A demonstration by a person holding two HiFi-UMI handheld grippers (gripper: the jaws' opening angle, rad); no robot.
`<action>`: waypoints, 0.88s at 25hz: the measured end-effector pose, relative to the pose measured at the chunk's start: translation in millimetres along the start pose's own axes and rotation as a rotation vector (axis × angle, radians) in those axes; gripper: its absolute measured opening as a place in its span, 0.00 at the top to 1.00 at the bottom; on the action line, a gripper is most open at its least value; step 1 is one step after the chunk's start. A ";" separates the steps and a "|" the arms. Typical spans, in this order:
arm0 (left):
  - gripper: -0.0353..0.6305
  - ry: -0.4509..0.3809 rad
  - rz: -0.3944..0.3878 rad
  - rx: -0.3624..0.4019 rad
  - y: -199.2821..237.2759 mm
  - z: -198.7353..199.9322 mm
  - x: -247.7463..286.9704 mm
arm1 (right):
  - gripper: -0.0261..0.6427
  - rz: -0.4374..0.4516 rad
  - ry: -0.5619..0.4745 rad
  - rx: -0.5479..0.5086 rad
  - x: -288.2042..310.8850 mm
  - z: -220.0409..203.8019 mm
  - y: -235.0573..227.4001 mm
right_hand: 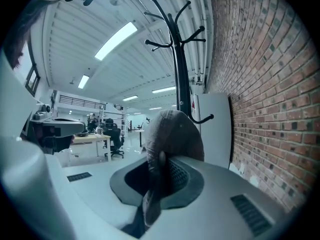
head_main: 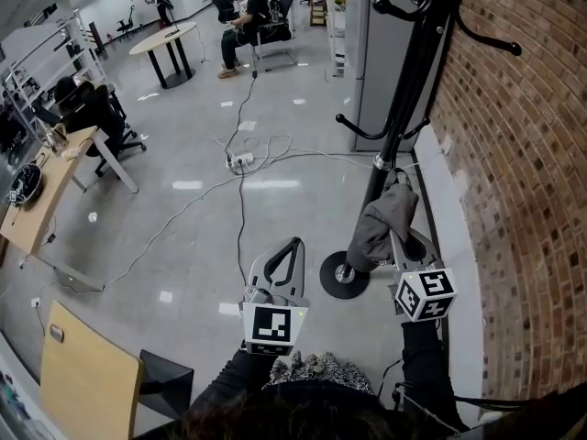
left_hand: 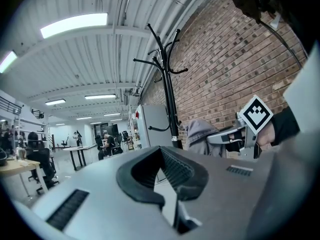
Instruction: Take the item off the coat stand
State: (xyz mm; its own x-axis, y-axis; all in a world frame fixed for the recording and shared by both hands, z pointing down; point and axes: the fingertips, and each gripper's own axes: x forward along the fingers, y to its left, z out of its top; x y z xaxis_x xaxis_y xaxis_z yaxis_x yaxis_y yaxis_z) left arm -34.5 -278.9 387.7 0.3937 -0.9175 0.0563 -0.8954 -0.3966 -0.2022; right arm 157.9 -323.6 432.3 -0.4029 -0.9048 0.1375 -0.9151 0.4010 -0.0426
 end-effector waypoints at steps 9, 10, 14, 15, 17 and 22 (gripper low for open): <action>0.94 -0.017 -0.021 0.003 -9.4 8.5 -11.4 | 0.92 -0.010 -0.057 -0.023 -35.3 32.4 6.5; 0.94 -0.018 -0.024 0.003 -10.9 9.3 -12.8 | 0.92 -0.017 -0.063 -0.033 -40.9 36.1 6.7; 0.94 -0.028 -0.043 0.004 -17.0 12.0 -19.0 | 0.92 -0.047 -0.088 -0.081 -65.2 49.3 7.0; 0.94 -0.029 -0.049 0.003 -18.5 12.2 -20.4 | 0.92 -0.056 -0.093 -0.082 -71.8 51.6 6.2; 0.94 -0.030 -0.059 0.003 -21.4 11.9 -22.8 | 0.92 -0.073 -0.096 -0.083 -84.7 53.5 2.9; 0.94 -0.037 -0.075 0.007 -27.1 13.6 -31.0 | 0.92 -0.113 -0.100 -0.079 -116.9 55.7 -4.1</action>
State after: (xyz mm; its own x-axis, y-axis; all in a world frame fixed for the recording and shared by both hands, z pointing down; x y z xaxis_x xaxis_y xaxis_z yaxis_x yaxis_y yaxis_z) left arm -19.5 -239.3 378.1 0.4671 -0.8835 0.0353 -0.8618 -0.4639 -0.2052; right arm 207.8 -227.5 361.2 -0.3009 -0.9529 0.0375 -0.9521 0.3024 0.0456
